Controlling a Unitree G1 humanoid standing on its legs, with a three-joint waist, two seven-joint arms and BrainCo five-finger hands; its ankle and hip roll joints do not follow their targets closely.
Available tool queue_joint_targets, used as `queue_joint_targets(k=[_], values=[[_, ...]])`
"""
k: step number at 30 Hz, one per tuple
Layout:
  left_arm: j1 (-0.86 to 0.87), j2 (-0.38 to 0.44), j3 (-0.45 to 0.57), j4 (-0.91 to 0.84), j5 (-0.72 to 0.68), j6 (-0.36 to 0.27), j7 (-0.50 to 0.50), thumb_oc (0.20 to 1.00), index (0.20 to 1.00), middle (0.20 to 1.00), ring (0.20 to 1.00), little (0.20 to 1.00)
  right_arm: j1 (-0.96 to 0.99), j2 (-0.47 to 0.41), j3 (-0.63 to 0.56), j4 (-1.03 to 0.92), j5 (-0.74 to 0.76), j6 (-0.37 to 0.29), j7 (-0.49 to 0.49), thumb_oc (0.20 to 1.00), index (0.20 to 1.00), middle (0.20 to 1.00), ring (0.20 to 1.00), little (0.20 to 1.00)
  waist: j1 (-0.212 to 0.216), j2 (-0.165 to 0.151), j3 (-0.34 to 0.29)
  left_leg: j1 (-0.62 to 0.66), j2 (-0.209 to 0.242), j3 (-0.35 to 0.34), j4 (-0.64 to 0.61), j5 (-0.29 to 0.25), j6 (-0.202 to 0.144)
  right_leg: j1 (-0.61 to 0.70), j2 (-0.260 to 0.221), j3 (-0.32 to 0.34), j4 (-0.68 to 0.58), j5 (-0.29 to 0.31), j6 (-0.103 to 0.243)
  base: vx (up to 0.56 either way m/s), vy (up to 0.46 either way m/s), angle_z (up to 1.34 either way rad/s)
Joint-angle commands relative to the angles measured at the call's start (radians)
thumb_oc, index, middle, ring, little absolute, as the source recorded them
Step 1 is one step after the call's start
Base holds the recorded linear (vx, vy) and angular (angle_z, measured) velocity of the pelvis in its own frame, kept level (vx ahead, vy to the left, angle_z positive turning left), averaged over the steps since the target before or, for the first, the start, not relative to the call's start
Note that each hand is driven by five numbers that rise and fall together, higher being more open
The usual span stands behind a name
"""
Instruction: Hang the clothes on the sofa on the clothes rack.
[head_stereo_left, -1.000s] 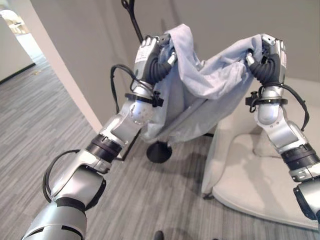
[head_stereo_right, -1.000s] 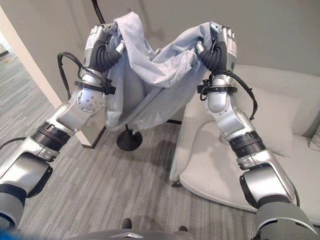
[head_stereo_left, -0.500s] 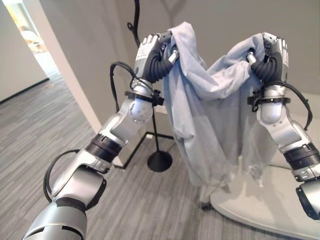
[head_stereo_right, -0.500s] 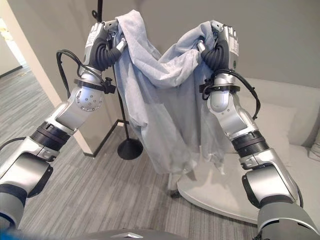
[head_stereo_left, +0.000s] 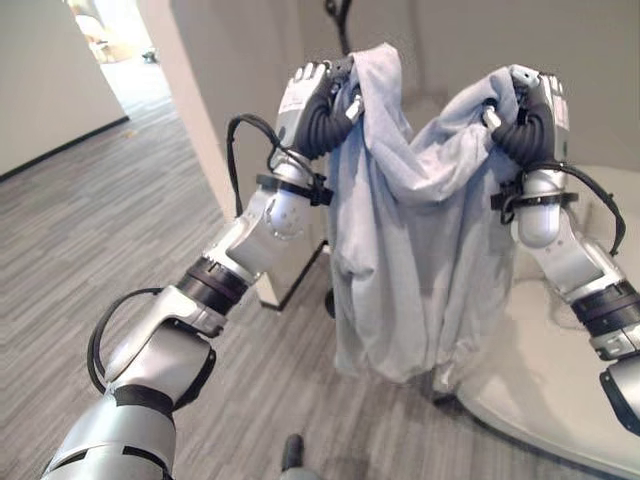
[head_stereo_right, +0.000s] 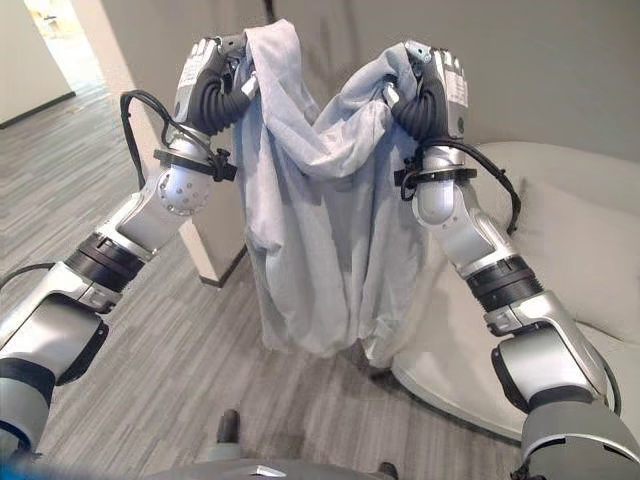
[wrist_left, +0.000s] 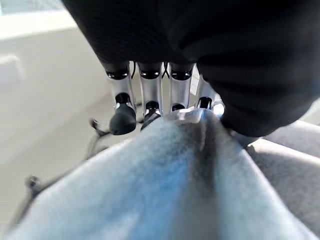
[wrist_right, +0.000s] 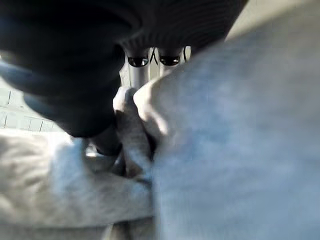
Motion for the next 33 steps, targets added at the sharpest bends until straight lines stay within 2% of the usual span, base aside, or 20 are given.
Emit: queue_joint_targets(k=[1,3,5,6,7,8,9,10,11,12,14,15,21,27,30,33], values=[[-0.089,0.007,0.048,0.004,-0.011,-0.015,0.029,0.2,0.2,0.2,0.2,0.2,-0.125,-0.014,-0.022,0.033,-0.011,0.001,-0.025,0.2,0.2,0.2,0.2,0.2,0.032,0.042,-0.074,0.085,0.028,0.021,-0.13,-0.032,0.034,0.018,-0.021,-0.04,0.065,0.103,0.044,0.16,0.406,0.18],[-0.085,0.02,0.047,-0.003,0.001,-0.012,0.025,0.2,0.2,0.2,0.2,0.2,-0.133,0.004,-0.024,0.027,-0.021,0.011,-0.02,0.2,0.2,0.2,0.2,0.2,0.039,0.04,-0.069,0.112,-0.005,0.058,-0.133,-0.052,0.069,-0.024,-0.054,-0.057,0.135,0.158,0.029,0.13,0.46,-0.09],[-0.08,0.022,0.051,-0.011,0.011,-0.011,0.023,0.2,0.2,0.2,0.2,0.2,-0.129,0.005,-0.027,0.027,-0.025,0.01,-0.019,0.2,0.2,0.2,0.2,0.2,0.042,0.041,-0.066,0.118,-0.02,0.067,-0.136,-0.057,0.082,-0.034,-0.055,-0.07,0.163,0.157,0.025,0.07,0.254,-0.27],[-0.077,0.02,0.049,-0.017,0.015,-0.009,0.023,0.2,0.2,0.2,0.2,0.2,-0.119,0.01,-0.031,0.015,-0.028,0.013,-0.013,0.2,0.2,0.2,0.2,0.2,0.034,0.041,-0.064,0.127,-0.036,0.064,-0.138,-0.064,0.09,-0.047,-0.033,-0.06,0.201,0.159,0.013,0.17,0.317,-0.17],[-0.064,0.008,0.057,-0.026,0.02,-0.011,0.019,0.2,0.2,0.2,0.2,0.2,-0.108,0.004,-0.034,0.006,-0.032,0.014,-0.002,0.2,0.2,0.2,0.2,0.2,0.017,0.05,-0.058,0.15,-0.062,0.053,-0.146,-0.075,0.105,-0.087,0.04,-0.023,0.221,0.111,-0.008,0.21,0.386,-0.14],[-0.058,0.005,0.059,-0.027,0.023,-0.012,0.015,0.2,0.2,0.2,0.2,0.2,-0.108,0.002,-0.04,0.008,-0.029,0.013,-0.004,0.2,0.2,0.2,0.2,0.2,0.012,0.053,-0.057,0.154,-0.073,0.055,-0.148,-0.075,0.11,-0.103,0.07,-0.027,0.207,0.089,-0.01,0.22,0.33,-0.03],[-0.053,0.002,0.062,-0.027,0.026,-0.008,0.012,0.2,0.2,0.2,0.2,0.2,-0.108,0.002,-0.042,0.006,-0.027,0.009,-0.006,0.2,0.2,0.2,0.2,0.2,0.008,0.063,-0.052,0.165,-0.077,0.053,-0.149,-0.08,0.111,-0.127,0.115,-0.038,0.195,0.04,-0.025,0.11,0.124,0.13],[-0.053,0.002,0.062,-0.028,0.026,-0.008,0.012,0.2,0.2,0.2,0.2,0.2,-0.108,0.002,-0.041,0.007,-0.027,0.008,-0.006,0.2,0.2,0.2,0.2,0.2,0.007,0.064,-0.052,0.166,-0.076,0.053,-0.149,-0.081,0.11,-0.127,0.116,-0.039,0.196,0.039,-0.026,0.14,0.127,0.21],[-0.052,-0.007,0.063,-0.029,0.033,-0.005,0.003,0.2,0.2,0.2,0.2,0.2,-0.117,-0.004,-0.044,0.014,-0.023,0.003,-0.009,0.2,0.2,0.2,0.2,0.2,0.001,0.064,-0.036,0.189,-0.103,0.046,-0.151,-0.087,0.118,-0.172,0.187,-0.056,0.134,0.02,-0.034,0.13,0.096,0.13],[-0.034,-0.02,0.073,-0.035,0.033,-0.005,0.002,0.2,0.2,0.2,0.2,0.2,-0.108,-0.017,-0.038,0.021,-0.03,0.003,-0.02,0.2,0.2,0.2,0.2,0.2,-0.003,0.063,-0.027,0.201,-0.117,0.045,-0.151,-0.1,0.122,-0.16,0.208,-0.061,0.1,0.006,-0.035,0.17,0.128,0.04],[-0.036,-0.029,0.065,-0.032,0.042,-0.006,-0.003,0.2,0.2,0.2,0.2,0.2,-0.094,-0.023,-0.049,0.022,-0.032,0.006,-0.015,0.2,0.2,0.2,0.2,0.2,-0.018,0.057,-0.023,0.218,-0.13,0.02,-0.15,-0.099,0.123,-0.148,0.227,-0.006,0.082,0.008,-0.029,0.14,0.042,0.54],[-0.041,-0.025,0.062,-0.024,0.045,-0.007,-0.005,0.2,0.2,0.2,0.2,0.2,-0.093,-0.021,-0.049,0.023,-0.029,0.007,-0.012,0.2,0.2,0.2,0.2,0.2,-0.015,0.051,-0.026,0.231,-0.133,0.024,-0.151,-0.107,0.123,-0.128,0.224,0.006,0.056,0.022,-0.027,0.16,-0.009,1.12],[-0.019,-0.028,0.08,-0.044,0.035,-0.011,-0.01,0.2,0.2,0.2,0.2,0.2,-0.063,-0.009,-0.049,0.001,-0.024,0.007,0.0,0.2,0.2,0.2,0.2,0.2,-0.005,0.051,-0.073,0.267,-0.134,0.013,-0.151,-0.135,0.122,-0.057,0.218,-0.027,-0.021,0.046,-0.022,0.16,-0.015,0.13],[0.003,-0.023,0.09,-0.06,0.029,-0.005,-0.009,0.2,0.2,0.2,0.2,0.2,-0.052,-0.005,-0.043,0.001,-0.026,0.012,0.014,0.2,0.2,0.2,0.2,0.2,0.0,0.05,-0.087,0.285,-0.132,0.011,-0.151,-0.154,0.13,-0.031,0.203,-0.034,-0.024,0.038,-0.011,0.08,0.03,-0.02],[0.016,-0.02,0.093,-0.065,0.034,-0.006,-0.012,0.2,0.2,0.2,0.2,0.2,-0.042,0.001,-0.05,-0.005,-0.029,0.015,0.017,0.2,0.2,0.2,0.2,0.2,0.002,0.052,-0.082,0.291,-0.143,0.011,-0.151,-0.162,0.141,-0.032,0.187,-0.033,0.002,0.035,0.0,0.04,0.094,0.01],[0.022,-0.016,0.097,-0.071,0.033,-0.004,-0.01,0.2,0.2,0.2,0.2,0.2,-0.043,0.007,-0.051,-0.01,-0.034,0.018,0.02,0.2,0.2,0.2,0.2,0.2,0.002,0.064,-0.066,0.303,-0.156,0.01,-0.151,-0.166,0.161,-0.074,0.161,-0.016,0.114,0.025,0.007,0.01,0.145,0.02]])
